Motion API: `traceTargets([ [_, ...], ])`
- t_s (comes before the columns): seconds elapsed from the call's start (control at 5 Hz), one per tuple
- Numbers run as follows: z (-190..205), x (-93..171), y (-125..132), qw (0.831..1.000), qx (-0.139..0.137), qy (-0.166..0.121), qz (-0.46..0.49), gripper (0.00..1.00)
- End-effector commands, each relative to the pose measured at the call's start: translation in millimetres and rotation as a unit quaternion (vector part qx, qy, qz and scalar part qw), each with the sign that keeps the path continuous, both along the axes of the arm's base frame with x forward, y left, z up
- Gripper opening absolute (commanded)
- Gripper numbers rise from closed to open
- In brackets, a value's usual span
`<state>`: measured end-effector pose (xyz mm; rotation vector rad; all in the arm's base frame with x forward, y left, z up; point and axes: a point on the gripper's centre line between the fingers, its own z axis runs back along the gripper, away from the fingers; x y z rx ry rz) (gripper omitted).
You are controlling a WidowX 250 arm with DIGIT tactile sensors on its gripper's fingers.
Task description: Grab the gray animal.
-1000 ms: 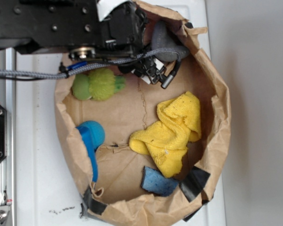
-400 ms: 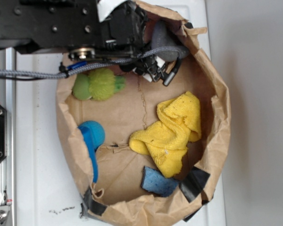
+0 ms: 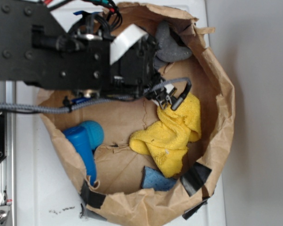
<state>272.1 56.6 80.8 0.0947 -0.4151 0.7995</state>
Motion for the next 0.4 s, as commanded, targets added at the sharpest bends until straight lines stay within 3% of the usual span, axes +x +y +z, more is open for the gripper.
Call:
traceTargets([
  [0.0,5.2,12.5,-3.5,1.0,-0.008,0.002,0.0,1.0],
  [0.2,2.1,18.9,0.1,1.0,-0.013,0.003,0.005,1.0],
])
